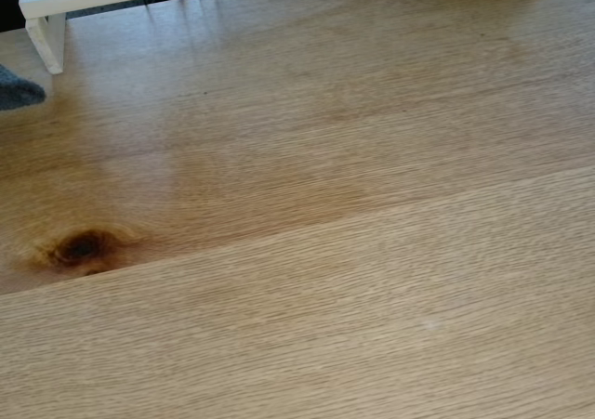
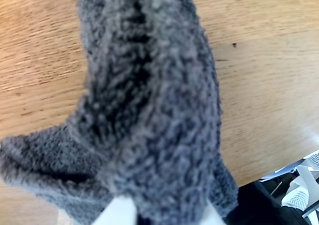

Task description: Clean the area in front of the robot

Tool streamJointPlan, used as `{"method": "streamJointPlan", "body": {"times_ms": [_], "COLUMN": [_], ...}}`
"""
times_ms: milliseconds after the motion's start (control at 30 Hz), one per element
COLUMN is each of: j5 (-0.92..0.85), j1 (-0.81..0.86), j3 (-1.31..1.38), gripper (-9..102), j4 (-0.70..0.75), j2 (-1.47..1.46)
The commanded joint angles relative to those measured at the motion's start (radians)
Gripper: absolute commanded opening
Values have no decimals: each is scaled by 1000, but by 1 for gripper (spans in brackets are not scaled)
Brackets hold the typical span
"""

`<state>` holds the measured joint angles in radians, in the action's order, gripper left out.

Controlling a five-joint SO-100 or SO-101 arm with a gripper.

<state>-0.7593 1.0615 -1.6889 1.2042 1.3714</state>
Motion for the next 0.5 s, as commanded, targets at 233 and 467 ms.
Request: {"method": "streamJointPlan", "body": {"times_ms": [233, 467], "j5": [86, 258], "j1": [-126, -382], "j3": [18, 18], "gripper": [20, 28], "j4": [-17, 23], "j2": [104, 247]}}
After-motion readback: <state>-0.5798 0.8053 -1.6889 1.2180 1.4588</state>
